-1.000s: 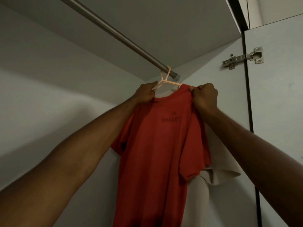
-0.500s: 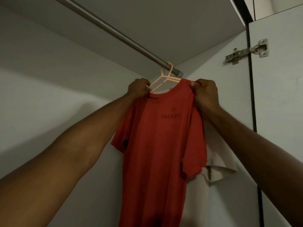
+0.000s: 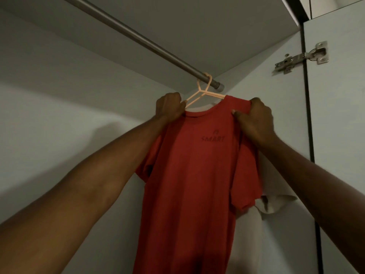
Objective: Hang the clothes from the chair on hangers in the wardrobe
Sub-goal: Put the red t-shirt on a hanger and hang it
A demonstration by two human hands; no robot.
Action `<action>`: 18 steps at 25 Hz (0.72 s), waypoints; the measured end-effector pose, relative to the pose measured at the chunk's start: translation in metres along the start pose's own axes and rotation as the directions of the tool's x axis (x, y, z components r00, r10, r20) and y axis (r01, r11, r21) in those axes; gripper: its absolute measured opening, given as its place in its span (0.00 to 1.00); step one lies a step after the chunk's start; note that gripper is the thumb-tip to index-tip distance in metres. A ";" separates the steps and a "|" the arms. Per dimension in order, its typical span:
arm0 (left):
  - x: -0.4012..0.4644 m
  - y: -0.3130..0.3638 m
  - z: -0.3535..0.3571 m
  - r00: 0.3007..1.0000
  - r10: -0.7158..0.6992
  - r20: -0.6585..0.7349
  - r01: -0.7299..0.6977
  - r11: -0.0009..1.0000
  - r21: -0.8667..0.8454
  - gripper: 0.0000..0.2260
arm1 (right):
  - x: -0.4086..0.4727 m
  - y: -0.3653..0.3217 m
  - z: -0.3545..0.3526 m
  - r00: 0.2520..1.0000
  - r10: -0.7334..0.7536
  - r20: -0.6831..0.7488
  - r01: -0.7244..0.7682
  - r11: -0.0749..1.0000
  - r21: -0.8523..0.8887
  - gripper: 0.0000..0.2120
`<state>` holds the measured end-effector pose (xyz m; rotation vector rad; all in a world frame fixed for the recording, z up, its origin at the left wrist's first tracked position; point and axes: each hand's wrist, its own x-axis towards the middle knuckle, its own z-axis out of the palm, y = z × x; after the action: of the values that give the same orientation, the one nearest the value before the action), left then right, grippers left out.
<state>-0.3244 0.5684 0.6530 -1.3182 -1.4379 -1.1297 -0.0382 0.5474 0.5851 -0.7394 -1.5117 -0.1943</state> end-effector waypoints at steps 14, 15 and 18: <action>-0.110 -0.005 -0.040 0.995 0.033 0.096 -0.057 0.963 0.264 0.21 | -0.056 0.015 -0.047 0.996 0.012 0.085 -0.024 0.989 0.147 0.17; -0.123 0.001 -0.047 0.993 0.017 0.113 -0.049 0.958 0.282 0.21 | -0.059 0.017 -0.051 0.995 0.003 0.099 -0.018 0.989 0.148 0.17; -0.160 0.021 -0.070 0.985 -0.045 0.165 -0.015 0.938 0.345 0.22 | -0.073 0.026 -0.064 0.990 0.030 0.141 -0.057 0.980 0.193 0.18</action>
<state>-0.2910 0.4658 0.5138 -1.1739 -1.6864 -0.7406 0.0222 0.5085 0.5147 -0.6368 -1.6175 0.0400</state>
